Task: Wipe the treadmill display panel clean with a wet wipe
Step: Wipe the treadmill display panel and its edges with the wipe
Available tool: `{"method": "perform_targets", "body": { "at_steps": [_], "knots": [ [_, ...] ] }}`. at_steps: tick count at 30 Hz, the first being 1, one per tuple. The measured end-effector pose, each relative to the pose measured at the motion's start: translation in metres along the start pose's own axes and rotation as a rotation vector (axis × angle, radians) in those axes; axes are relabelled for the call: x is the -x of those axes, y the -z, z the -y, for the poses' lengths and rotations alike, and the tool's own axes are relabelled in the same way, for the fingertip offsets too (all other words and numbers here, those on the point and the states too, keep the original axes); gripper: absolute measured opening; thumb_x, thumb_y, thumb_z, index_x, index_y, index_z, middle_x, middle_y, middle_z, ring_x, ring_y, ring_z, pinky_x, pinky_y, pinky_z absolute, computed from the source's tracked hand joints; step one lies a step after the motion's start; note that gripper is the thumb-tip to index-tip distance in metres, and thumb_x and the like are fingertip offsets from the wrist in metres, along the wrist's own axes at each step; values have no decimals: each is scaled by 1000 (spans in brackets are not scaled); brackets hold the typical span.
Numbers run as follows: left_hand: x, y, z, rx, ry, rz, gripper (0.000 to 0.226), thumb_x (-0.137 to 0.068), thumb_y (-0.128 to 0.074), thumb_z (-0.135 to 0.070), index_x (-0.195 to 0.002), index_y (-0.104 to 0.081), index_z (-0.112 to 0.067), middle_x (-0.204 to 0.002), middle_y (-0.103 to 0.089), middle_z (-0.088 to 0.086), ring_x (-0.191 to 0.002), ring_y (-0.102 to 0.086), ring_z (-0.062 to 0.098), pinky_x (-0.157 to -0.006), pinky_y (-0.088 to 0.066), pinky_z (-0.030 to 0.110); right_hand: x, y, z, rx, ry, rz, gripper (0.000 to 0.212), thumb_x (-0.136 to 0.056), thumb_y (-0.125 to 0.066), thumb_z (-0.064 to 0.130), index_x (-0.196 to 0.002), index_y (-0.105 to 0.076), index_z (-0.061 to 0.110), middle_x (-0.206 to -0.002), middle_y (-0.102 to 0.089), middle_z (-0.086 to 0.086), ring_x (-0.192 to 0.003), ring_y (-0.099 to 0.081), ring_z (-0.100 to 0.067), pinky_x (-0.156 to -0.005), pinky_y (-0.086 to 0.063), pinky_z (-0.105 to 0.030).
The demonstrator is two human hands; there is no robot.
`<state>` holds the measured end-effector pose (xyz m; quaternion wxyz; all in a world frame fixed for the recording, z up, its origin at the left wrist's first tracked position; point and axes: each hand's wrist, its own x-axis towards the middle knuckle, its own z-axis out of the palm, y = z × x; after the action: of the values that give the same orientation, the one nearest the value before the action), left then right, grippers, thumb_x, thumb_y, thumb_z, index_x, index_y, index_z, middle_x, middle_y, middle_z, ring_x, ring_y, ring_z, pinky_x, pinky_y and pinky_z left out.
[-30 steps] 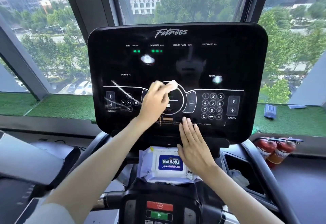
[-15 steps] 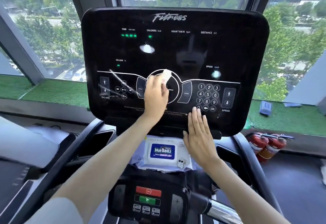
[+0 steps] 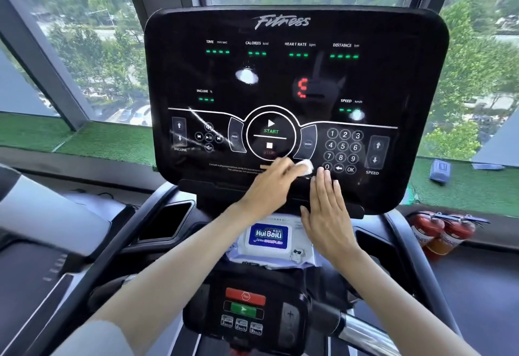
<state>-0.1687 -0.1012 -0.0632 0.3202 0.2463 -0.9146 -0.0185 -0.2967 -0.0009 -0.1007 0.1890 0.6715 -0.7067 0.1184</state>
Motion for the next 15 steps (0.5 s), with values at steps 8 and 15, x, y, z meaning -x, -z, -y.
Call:
{"method": "perform_targets", "body": {
  "at_steps": [8, 15],
  "knots": [
    [5, 9, 20, 87, 545, -440, 23, -88, -49, 4, -110, -52, -2, -96, -49, 11, -84, -50, 22, -71, -49, 36, 0, 0, 4, -3, -19, -3, 62, -95, -25, 29, -140, -22, -13, -150, -16, -30, -142, -12, -37, -115, -11, -46],
    [19, 12, 29, 74, 379, -286, 26, -90, -48, 2, -113, -55, -7, -98, -50, 7, -85, -49, 17, -70, -48, 30, -1, 1, 4, 14, -24, 0, 62, -95, -26, 29, -141, -21, -13, -150, -16, -30, -142, -12, -37, -115, -11, -46]
  ]
}}
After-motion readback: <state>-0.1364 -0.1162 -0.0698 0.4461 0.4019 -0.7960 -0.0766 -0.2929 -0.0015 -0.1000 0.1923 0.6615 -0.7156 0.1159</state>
